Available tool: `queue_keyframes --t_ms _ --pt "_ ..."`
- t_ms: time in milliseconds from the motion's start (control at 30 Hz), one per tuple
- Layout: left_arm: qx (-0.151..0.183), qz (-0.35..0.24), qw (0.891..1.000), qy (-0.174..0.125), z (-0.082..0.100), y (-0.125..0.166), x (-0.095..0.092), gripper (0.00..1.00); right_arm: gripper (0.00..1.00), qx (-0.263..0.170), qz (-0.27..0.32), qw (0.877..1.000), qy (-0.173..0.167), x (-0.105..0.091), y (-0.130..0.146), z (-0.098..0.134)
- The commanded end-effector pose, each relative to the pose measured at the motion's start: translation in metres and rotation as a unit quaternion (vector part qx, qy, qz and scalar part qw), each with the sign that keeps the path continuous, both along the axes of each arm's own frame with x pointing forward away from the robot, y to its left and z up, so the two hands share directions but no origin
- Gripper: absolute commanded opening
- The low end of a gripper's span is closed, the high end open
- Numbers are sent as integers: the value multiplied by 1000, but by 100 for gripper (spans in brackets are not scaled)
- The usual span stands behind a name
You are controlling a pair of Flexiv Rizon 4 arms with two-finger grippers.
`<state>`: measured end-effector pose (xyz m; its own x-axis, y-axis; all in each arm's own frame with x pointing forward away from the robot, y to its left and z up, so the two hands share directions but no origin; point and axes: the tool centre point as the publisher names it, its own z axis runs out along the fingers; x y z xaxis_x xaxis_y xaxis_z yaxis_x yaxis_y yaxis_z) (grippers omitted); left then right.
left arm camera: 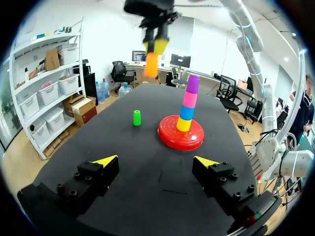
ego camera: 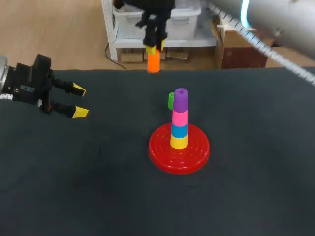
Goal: Pick up and stack the cylinders on the red base in this order: pink,purple,orange,green
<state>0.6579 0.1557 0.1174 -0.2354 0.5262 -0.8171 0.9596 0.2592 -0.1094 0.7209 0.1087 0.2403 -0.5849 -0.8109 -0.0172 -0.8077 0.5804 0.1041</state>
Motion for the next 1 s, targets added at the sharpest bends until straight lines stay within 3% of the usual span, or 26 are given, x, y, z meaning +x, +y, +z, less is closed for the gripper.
queue_keyframes --t_ms 33,433,633,1000 --pt "-1 0 1000 -2 -1 1 0 100 0 78 -13 995 -68 -42 -43 25" --pt "-1 0 1000 -2 -1 1 0 100 0 70 -50 992 -94 -63 -57 26" --pt "-1 0 1000 -2 -1 1 0 100 0 87 -65 989 -98 -74 -56 27" --pt "-1 0 1000 -2 -1 1 0 100 0 85 -87 988 -97 -87 -56 6"
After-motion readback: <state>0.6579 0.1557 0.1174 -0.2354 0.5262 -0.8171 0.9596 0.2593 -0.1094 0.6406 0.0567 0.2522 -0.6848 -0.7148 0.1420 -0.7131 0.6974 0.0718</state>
